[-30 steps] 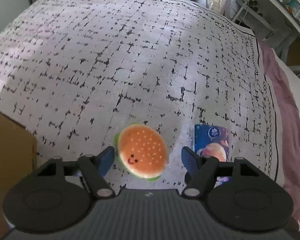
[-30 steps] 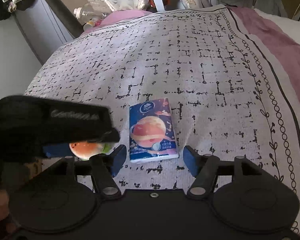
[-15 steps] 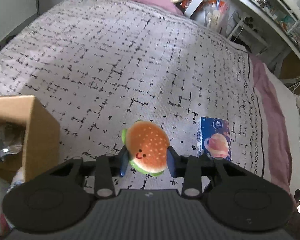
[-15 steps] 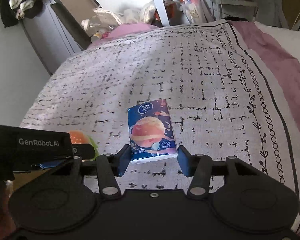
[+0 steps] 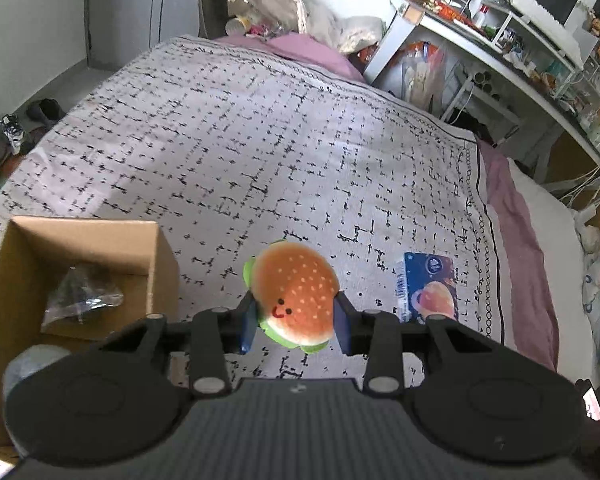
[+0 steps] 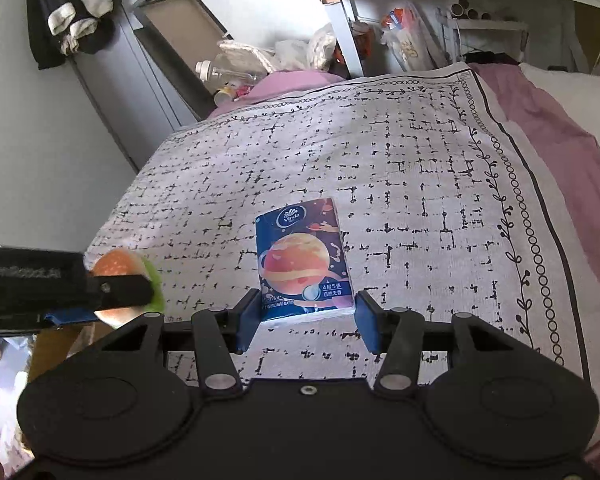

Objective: Organize soft objects
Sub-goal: 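Carry the hamburger plush and tissue pack over the box with both tools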

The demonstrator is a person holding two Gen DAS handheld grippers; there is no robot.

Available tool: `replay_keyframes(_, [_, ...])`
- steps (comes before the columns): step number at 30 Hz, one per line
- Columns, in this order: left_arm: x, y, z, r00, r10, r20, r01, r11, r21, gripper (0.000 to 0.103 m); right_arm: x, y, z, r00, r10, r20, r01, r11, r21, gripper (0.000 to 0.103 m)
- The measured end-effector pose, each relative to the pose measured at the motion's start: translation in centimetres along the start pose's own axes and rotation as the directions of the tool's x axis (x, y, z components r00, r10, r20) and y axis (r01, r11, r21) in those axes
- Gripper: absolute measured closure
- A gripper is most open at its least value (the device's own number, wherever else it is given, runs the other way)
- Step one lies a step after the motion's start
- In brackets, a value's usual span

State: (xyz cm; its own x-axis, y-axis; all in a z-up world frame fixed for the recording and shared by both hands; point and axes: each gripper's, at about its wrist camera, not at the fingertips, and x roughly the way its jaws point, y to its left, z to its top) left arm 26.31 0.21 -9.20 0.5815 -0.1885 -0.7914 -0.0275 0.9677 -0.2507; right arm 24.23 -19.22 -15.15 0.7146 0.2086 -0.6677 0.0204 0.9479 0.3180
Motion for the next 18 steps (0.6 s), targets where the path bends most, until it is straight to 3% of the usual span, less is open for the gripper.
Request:
replay_keyframes(8, [-2.8,1.8,-0.4,0.999,-0.011,0.032,0.012,1.0,-0.017,0.065,-1.6,0.1,0.3,0.999,0.035,0.011,-0.036,0.998,0.055,0.054])
replay_keyframes(18, [-5.9,5.4,-0.7,0.998,-0.007,0.07,0.01,0.999,-0.043,0.065,-3.0,2.6,0.4,0.999,0.033,0.04,-0.033,0.999,0.005,0.054])
